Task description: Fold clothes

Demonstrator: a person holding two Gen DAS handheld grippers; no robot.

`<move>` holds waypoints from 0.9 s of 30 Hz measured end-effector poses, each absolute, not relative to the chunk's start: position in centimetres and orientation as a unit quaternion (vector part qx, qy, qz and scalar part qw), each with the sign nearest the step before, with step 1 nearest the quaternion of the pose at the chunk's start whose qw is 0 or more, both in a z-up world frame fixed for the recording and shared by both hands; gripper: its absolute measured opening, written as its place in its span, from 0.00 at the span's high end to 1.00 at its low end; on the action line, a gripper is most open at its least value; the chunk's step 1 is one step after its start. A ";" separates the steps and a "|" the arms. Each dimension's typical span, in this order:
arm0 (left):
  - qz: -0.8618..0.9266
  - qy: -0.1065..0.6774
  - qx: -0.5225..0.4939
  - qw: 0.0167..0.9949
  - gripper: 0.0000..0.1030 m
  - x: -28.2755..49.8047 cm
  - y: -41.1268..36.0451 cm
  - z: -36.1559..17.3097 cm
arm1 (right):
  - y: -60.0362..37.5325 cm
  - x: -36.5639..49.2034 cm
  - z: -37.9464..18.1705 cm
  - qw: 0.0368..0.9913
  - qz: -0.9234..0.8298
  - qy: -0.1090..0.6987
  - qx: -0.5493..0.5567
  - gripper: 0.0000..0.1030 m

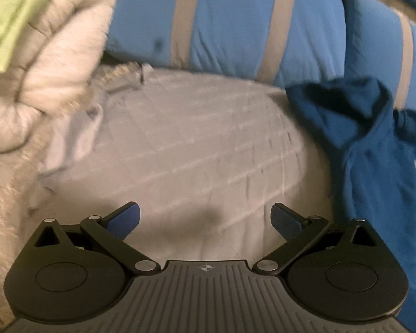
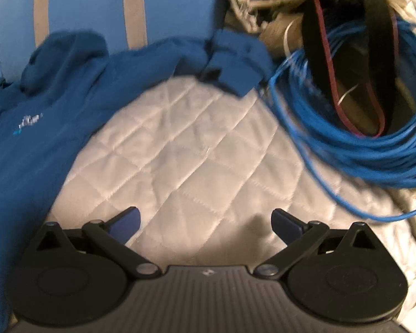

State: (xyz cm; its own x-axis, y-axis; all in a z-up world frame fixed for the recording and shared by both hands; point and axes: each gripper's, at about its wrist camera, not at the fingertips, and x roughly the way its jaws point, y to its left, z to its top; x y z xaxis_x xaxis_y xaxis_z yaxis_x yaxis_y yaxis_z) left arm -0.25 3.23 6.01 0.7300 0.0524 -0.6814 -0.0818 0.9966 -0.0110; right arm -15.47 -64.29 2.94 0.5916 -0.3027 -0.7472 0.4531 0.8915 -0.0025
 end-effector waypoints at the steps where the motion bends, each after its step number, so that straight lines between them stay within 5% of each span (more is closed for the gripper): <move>1: 0.036 0.359 -0.029 0.932 0.00 -0.6 3.6 6.7 | -64.3 -15.9 3.5 0.892 -0.214 0.387 0.096 0.01; 17: 0.044 0.316 -0.086 0.944 0.00 -6.9 3.8 13.8 | -62.1 -23.4 11.4 0.940 -0.186 0.271 0.094 0.01; 27: 0.018 0.314 -0.052 0.948 0.00 -9.0 2.2 14.7 | -61.3 -26.7 14.9 0.946 -0.155 0.276 0.069 0.01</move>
